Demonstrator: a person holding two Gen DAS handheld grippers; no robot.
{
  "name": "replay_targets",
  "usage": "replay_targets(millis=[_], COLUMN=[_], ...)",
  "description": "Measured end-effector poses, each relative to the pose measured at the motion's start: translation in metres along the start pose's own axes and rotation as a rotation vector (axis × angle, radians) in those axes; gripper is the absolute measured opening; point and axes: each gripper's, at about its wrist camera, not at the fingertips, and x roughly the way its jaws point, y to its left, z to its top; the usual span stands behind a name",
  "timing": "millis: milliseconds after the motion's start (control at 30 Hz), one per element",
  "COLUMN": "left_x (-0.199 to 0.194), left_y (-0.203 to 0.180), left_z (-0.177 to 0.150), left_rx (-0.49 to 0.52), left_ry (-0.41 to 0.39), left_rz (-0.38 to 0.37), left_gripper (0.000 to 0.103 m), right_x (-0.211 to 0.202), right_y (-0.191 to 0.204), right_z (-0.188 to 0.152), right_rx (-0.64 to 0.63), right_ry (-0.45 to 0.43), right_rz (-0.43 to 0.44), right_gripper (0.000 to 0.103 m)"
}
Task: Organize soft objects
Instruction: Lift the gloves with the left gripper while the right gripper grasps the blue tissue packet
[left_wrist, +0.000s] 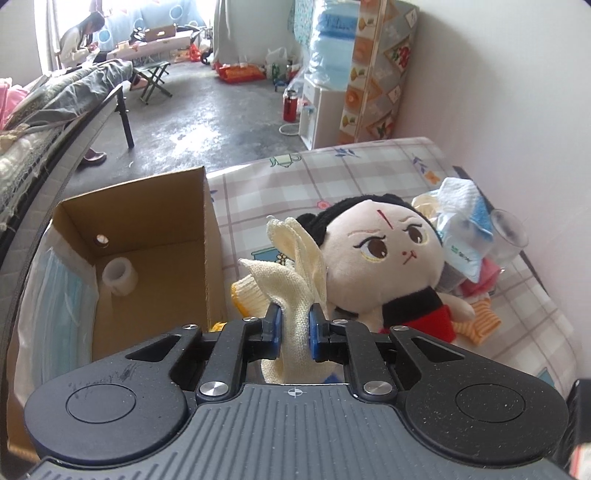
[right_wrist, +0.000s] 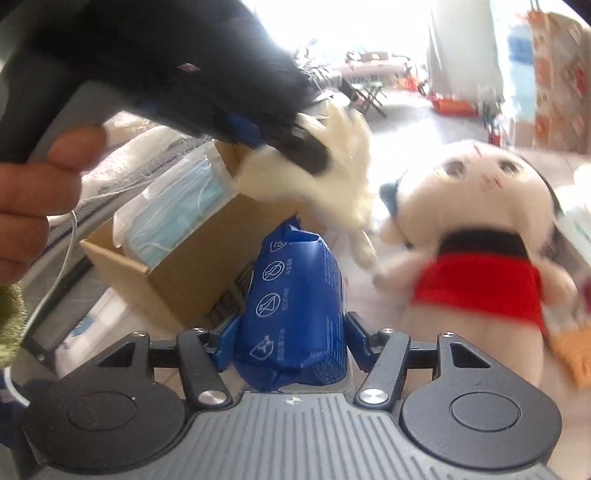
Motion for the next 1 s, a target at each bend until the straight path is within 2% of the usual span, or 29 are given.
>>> replay_targets(millis=[133, 333, 500, 700, 867, 1000], left_x=[-0.011, -0.02, -0.029, -0.06, -0.099, -0.125], left_y=[0.002, 0.006, 0.014, 0.025, 0.047, 0.068], left_z=[-0.015, -0.026, -0.031, -0.028, -0.024, -0.022], left_rx=[-0.023, -0.06, -0.101, -0.135, -0.166, -0.188], left_ry=[-0.016, -0.041, -0.059, -0.115, -0.206, -0.267], left_rz=[-0.025, -0.051, -0.083, -0.127, -0.121, -0.075], left_gripper=[0.012, 0.012, 0.012, 0.012, 0.012, 0.012], right_x=[-0.025, -0.025, 0.0, -0.013, -0.037, -0.056], right_y=[-0.004, -0.002, -0.002, -0.009, -0.016, -0.016], right_z=[-0.013, -0.008, -0.003, -0.002, -0.004, 0.001], right_rx=[0.052, -0.005, 0.021, 0.098, 0.134, 0.143], right_ry=[0.041, 0.06, 0.094, 0.087, 0.074, 0.031], right_rz=[0.002, -0.066, -0.067, -0.074, -0.06, -0.041], right_gripper=[0.063, 0.072, 0.064, 0.062, 0.061, 0.061])
